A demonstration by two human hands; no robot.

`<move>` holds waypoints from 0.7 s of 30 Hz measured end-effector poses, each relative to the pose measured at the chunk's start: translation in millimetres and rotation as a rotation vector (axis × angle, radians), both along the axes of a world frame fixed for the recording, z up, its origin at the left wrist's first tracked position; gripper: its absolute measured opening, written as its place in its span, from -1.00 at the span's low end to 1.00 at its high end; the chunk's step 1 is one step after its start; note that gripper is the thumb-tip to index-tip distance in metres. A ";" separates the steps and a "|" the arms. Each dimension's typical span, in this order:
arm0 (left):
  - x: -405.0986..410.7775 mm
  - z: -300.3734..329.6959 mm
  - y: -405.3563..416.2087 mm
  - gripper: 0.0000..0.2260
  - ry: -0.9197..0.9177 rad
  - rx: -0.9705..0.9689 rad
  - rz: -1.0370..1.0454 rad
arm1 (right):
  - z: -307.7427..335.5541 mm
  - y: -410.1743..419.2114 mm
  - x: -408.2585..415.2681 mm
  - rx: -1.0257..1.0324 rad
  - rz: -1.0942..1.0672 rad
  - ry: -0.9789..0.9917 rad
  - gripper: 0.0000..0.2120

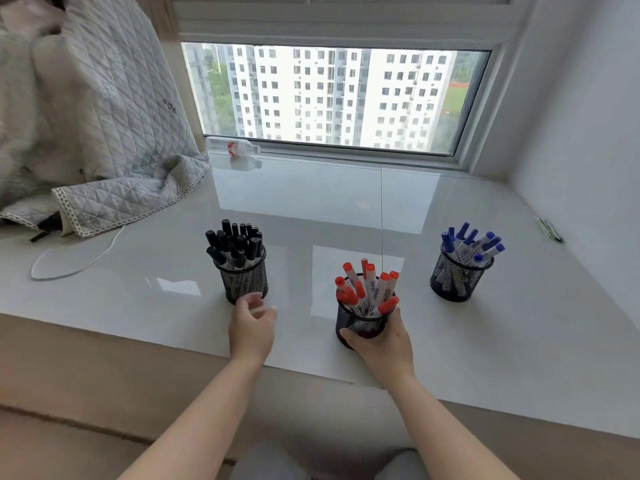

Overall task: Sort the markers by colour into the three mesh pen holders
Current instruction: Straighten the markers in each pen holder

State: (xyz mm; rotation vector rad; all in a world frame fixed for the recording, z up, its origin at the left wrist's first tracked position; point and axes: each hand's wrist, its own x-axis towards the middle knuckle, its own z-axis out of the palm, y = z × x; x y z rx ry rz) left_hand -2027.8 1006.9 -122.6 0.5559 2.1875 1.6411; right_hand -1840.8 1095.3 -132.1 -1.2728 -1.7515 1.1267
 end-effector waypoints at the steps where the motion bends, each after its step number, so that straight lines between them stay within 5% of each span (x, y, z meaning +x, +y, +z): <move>1: 5.6 2.6 -0.9 -0.81 0.007 0.001 -0.074 | 0.5 -2.5 1.0 0.002 0.005 -0.004 -0.43; 7: 35.0 10.8 -3.0 -0.88 0.089 -0.090 -0.459 | 1.3 -13.8 3.9 0.012 0.039 -0.010 -0.41; 16: 54.2 34.7 -5.0 -0.92 0.141 -0.080 -0.537 | 15.0 -2.1 17.6 -0.105 0.171 -0.053 -0.36; 21: 55.6 55.6 -6.4 -0.83 0.339 -0.075 -0.555 | 40.1 23.6 55.8 -0.154 0.303 -0.076 -0.12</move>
